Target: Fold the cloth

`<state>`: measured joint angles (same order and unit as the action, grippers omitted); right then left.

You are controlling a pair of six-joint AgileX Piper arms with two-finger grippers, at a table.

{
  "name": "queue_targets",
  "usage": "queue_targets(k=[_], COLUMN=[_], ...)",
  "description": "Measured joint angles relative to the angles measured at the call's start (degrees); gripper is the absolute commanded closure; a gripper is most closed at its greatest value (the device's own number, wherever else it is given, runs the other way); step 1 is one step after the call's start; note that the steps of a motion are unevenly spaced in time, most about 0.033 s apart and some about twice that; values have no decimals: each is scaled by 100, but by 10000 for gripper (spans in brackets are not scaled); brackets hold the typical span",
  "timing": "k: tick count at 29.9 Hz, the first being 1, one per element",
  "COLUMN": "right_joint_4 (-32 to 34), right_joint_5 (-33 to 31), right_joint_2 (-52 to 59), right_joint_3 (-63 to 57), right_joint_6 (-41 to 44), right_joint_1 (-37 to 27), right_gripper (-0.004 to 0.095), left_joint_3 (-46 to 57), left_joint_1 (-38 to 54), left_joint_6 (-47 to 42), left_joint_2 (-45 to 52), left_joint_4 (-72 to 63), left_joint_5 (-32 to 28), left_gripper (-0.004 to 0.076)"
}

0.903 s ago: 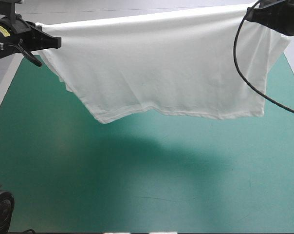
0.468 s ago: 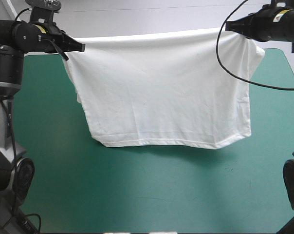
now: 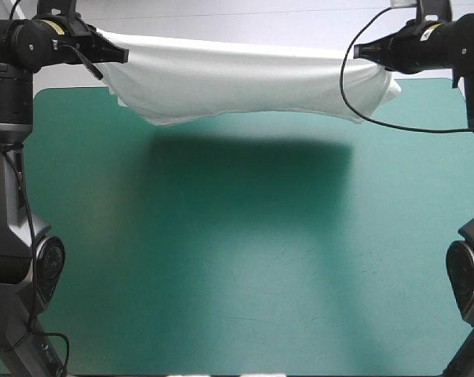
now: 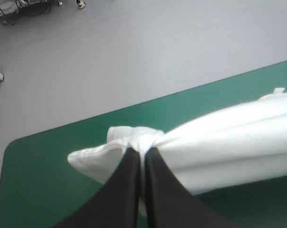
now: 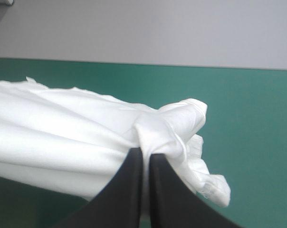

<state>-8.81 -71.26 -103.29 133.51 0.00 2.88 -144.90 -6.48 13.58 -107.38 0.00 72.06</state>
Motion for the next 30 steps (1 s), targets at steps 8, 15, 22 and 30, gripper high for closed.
queue_targets(k=[8, 15, 22, 30], right_joint_4=[38, -35, -35, -35], right_joint_5=[-9, 391, 563, 466], right_joint_2=[-221, 238, 1531, 2496], right_joint_3=[-2317, -4605, -6165, -7525], right_joint_6=[-106, -356, -404, -404], right_joint_1=[0, 50, 454, 716], right_gripper=[927, 927, 927, 927], left_joint_3=[1891, 4219, 6287, 7969], left_joint_1=[29, 39, 54, 55], left_joint_6=[0, 5, -43, -85], left_joint_2=[-246, -60, 1377, 2798], left_joint_4=[-477, -614, -597, -613], left_joint_5=[0, -37, -121, -135], left_gripper=[733, 733, 733, 733])
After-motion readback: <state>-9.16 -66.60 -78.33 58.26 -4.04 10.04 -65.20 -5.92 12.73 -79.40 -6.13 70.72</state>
